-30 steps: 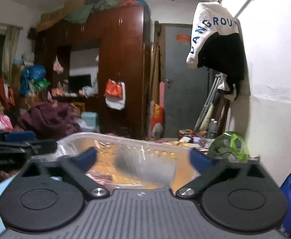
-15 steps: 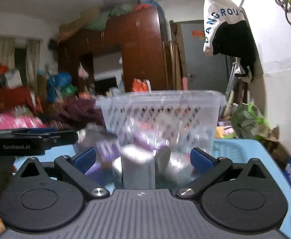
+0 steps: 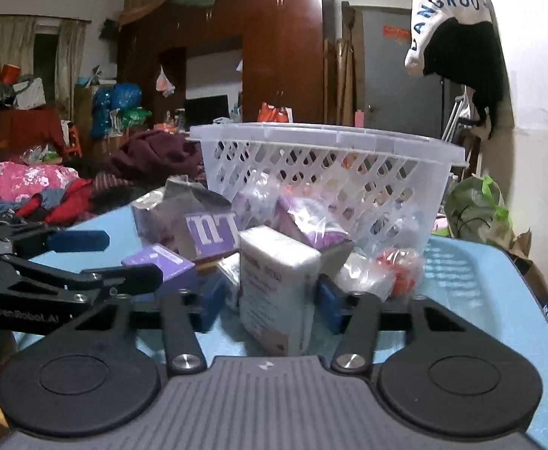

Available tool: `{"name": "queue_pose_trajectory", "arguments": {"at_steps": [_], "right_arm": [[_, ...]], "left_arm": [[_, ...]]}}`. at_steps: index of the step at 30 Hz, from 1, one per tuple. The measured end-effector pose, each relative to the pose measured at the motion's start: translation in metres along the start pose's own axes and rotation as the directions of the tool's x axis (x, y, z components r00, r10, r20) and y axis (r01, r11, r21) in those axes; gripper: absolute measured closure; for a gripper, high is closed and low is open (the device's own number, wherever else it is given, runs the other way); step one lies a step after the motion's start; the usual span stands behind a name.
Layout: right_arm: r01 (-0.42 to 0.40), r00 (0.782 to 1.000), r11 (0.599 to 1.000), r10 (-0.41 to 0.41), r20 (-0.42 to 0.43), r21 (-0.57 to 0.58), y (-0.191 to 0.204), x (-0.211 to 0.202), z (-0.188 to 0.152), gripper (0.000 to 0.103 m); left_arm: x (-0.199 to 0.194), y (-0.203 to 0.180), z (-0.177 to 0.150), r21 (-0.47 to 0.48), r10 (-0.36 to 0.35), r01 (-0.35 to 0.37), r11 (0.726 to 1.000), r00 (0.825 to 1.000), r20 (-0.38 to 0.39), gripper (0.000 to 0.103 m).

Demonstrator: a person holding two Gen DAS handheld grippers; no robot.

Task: Organize objects
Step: 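Lift both held bags over the white basket, open both tools, and withdraw, then grasp the small purple box with the left tool while the right tool grasps a white box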

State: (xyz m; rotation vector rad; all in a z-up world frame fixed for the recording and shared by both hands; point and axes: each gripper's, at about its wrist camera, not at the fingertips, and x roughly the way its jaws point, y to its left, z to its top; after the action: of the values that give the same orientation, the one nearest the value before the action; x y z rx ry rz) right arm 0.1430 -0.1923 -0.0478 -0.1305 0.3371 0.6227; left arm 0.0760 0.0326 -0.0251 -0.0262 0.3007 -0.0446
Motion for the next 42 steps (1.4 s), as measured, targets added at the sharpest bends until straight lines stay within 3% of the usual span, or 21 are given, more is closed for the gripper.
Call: {"name": "queue_pose_trajectory", "arguments": {"at_steps": [3,6,14,18,19,32,42], "right_arm": [[-0.016,1.0,1.0,0.015,0.022,0.022,-0.005,-0.005,-0.005,0.062],[-0.059,0.996,0.997,0.055,0.069,0.051,-0.011,-0.011,-0.008,0.066],[-0.053,0.988,0.997,0.043,0.151,0.063,-0.011,-0.02,-0.01,0.07],[-0.072,0.984,0.994,0.057,0.166,0.086,-0.014,-0.02,-0.01,0.072],[-0.074,0.984,0.993,0.057,0.17,0.09,-0.015,-0.02,-0.01,0.072],[-0.104,0.977,0.986,0.077,0.198,0.129,-0.018,-0.025,-0.015,0.074],[-0.079,0.973,0.988,0.048,0.227,0.131,-0.018,-0.038,-0.011,0.074]], "left_arm": [[0.0,-0.007,-0.001,0.025,-0.009,0.008,1.0,1.0,0.007,0.01],[-0.003,-0.012,-0.002,0.045,-0.02,0.018,0.999,0.999,0.027,0.01],[0.002,-0.017,-0.001,0.045,0.007,-0.007,0.999,1.0,0.013,0.012],[0.008,-0.017,-0.001,0.048,-0.006,0.007,0.999,1.0,-0.019,0.047],[0.008,-0.016,-0.002,0.043,-0.011,0.012,0.999,1.0,-0.021,0.051],[-0.001,-0.01,-0.005,0.005,-0.006,0.006,1.0,1.0,0.027,0.051],[-0.011,-0.007,-0.002,-0.02,-0.022,0.023,1.0,0.998,0.06,0.051]]}}
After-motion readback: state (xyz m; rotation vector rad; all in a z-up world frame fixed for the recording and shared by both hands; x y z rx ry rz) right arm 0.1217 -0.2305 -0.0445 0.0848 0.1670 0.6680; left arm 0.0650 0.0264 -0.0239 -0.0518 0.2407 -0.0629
